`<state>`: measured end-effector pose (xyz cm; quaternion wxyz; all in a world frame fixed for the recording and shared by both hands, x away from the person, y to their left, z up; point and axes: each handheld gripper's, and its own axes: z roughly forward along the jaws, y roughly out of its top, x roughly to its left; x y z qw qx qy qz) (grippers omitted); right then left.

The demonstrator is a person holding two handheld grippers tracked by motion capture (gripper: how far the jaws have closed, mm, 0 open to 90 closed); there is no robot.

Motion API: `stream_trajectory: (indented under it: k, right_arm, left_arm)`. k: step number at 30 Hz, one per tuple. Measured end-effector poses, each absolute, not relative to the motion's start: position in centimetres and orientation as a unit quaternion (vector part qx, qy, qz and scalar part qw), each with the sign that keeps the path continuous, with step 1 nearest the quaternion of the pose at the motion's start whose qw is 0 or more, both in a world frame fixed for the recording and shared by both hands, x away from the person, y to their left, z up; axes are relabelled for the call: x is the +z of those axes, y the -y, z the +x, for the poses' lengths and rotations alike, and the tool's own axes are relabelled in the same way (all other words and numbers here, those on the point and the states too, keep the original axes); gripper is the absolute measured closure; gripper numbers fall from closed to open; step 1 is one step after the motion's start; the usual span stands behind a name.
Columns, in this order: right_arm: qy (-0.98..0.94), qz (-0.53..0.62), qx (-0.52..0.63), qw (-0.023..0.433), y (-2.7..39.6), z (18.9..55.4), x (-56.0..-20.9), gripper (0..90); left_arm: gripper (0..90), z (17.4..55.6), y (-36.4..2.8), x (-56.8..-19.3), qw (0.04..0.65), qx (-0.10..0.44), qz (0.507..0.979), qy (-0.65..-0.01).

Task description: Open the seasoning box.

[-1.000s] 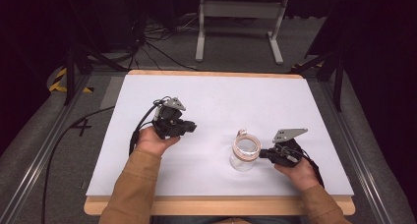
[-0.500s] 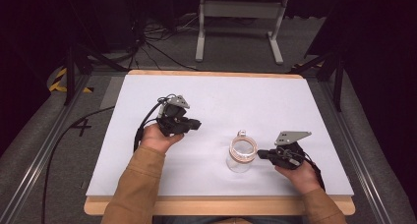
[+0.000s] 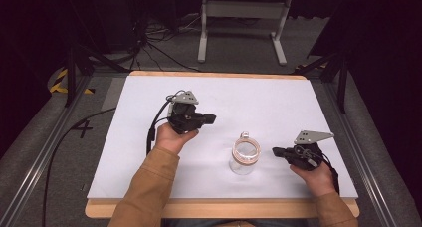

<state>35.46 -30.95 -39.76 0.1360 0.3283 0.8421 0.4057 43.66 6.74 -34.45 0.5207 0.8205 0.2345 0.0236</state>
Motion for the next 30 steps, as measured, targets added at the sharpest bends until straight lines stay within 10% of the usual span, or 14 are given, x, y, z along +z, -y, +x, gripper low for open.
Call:
stream_trajectory:
  k: [30]
  right_arm:
    - [-0.835,0.316,0.439,0.098,30.4,33.0,-39.8,89.9]
  left_arm:
    - [89.1,44.3,1.2,-37.2,0.52,-0.027,0.841,-0.15]
